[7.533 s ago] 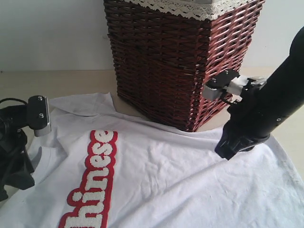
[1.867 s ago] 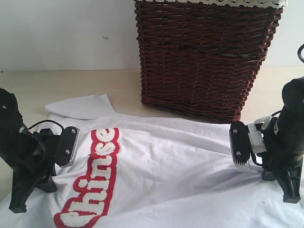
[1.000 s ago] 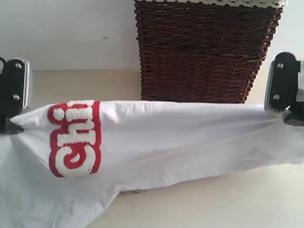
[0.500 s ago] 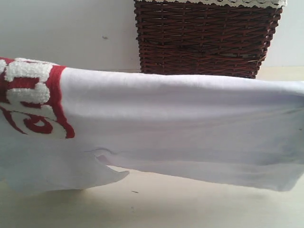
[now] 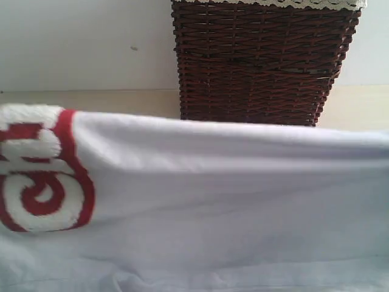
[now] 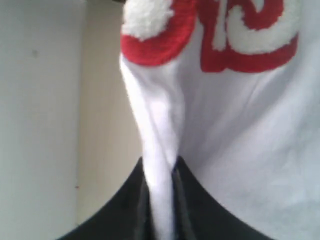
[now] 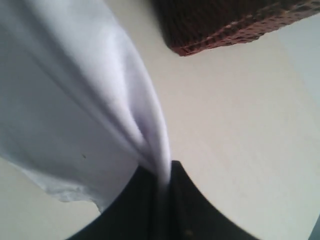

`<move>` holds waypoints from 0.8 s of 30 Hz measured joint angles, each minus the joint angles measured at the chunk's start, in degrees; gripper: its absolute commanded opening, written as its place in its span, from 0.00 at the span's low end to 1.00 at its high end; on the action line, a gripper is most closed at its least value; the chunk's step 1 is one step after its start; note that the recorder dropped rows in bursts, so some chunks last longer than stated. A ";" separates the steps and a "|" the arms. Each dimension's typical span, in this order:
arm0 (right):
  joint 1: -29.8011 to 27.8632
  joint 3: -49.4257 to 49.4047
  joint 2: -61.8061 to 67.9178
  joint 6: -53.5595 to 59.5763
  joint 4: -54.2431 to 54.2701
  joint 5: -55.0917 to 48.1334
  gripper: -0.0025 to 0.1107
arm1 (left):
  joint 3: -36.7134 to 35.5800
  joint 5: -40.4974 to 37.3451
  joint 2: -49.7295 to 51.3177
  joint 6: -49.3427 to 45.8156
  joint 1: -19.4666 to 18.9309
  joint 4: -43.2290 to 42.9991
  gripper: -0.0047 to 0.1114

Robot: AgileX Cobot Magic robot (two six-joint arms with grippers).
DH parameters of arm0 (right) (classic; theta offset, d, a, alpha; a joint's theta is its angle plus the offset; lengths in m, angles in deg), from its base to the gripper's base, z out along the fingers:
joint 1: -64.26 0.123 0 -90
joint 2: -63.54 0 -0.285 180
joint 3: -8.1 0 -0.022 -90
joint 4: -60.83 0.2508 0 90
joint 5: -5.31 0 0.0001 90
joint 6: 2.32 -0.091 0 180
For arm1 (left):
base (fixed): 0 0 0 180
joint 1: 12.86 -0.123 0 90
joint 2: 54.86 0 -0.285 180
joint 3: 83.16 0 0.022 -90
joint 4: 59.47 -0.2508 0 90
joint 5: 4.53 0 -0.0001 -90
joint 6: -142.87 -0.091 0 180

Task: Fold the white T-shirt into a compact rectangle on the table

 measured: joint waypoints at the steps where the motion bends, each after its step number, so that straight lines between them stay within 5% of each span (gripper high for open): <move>1: 0.00 -0.76 2.67 -0.12 -0.44 1.44 0.02 | -1.82 1.57 3.32 0.59 -0.66 -0.69 0.04; 9: 0.00 -2.84 28.63 -11.97 -12.34 16.80 0.03 | -8.57 21.52 29.30 1.64 -12.15 -1.50 0.07; 12: 0.00 -2.84 43.57 -38.00 -34.28 22.96 0.10 | -8.71 31.67 38.60 1.74 -16.94 -2.14 0.33; 16: 0.00 -2.84 51.38 -59.30 -53.69 24.47 0.13 | -8.71 39.19 40.45 2.56 -19.71 -2.37 0.63; 24: 0.00 -2.41 57.53 -73.97 -72.42 23.69 0.13 | -8.71 49.36 40.45 6.23 -23.43 -2.60 0.65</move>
